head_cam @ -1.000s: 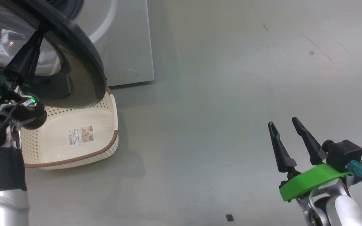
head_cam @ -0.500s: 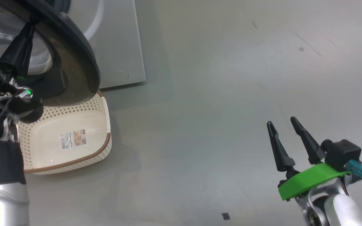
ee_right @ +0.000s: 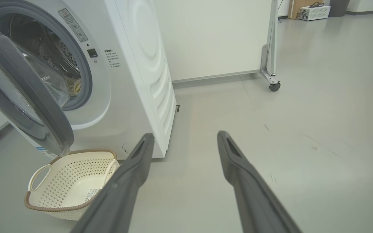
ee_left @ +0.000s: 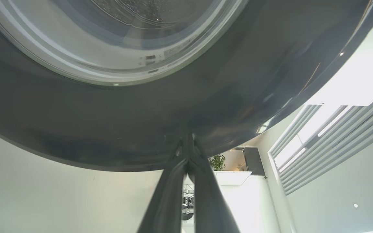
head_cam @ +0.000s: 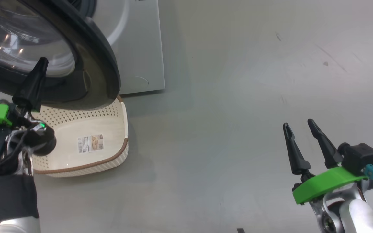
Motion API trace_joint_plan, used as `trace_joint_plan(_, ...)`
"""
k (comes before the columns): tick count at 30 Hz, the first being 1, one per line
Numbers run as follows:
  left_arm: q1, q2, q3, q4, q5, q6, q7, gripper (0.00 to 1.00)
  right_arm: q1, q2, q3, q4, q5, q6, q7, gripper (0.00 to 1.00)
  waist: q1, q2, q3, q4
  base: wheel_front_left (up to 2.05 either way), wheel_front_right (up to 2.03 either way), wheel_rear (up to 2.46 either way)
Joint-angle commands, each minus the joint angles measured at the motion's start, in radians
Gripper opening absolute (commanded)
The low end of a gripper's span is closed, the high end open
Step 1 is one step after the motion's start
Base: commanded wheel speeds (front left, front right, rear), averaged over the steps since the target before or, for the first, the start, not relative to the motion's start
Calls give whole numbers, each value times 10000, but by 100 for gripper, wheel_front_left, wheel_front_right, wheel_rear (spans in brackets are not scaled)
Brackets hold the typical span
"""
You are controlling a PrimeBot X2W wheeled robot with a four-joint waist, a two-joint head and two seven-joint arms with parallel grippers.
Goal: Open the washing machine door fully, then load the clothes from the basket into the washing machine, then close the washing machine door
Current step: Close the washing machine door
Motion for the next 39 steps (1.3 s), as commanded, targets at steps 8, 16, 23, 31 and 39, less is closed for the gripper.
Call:
trace_joint_plan(8, 1133, -57, 353, -1517, 437, -69, -806, 0, -173, -28, -112, -299, -166, 39, -111, 100, 0, 0, -438, 395, 0, 0, 0)
trace_joint_plan(16, 2418, -190, -312, -2544, 2009, -69, -2180, 100, 119, -49, -282, -345, -311, 39, -8, 100, 0, 0, -962, 723, 0, 0, 0)
trace_joint_plan(23, 3488, -172, -1034, -2897, 4034, -69, -3590, 100, 384, -55, -355, -449, -402, 39, 127, 100, 0, 0, -1341, 955, 0, 0, 0)
trace_joint_plan(31, 4426, 225, -2111, -3157, 7556, 440, -5067, 100, 634, -142, -449, -575, -490, 39, 256, 100, 0, 0, -1603, 1118, 0, 0, 0)
trace_joint_plan(39, 5168, 705, -3369, -3138, 10584, 1308, -5847, 100, 953, -200, -547, -658, -568, 39, 360, 100, 0, 0, -1889, 1187, 0, 0, 0)
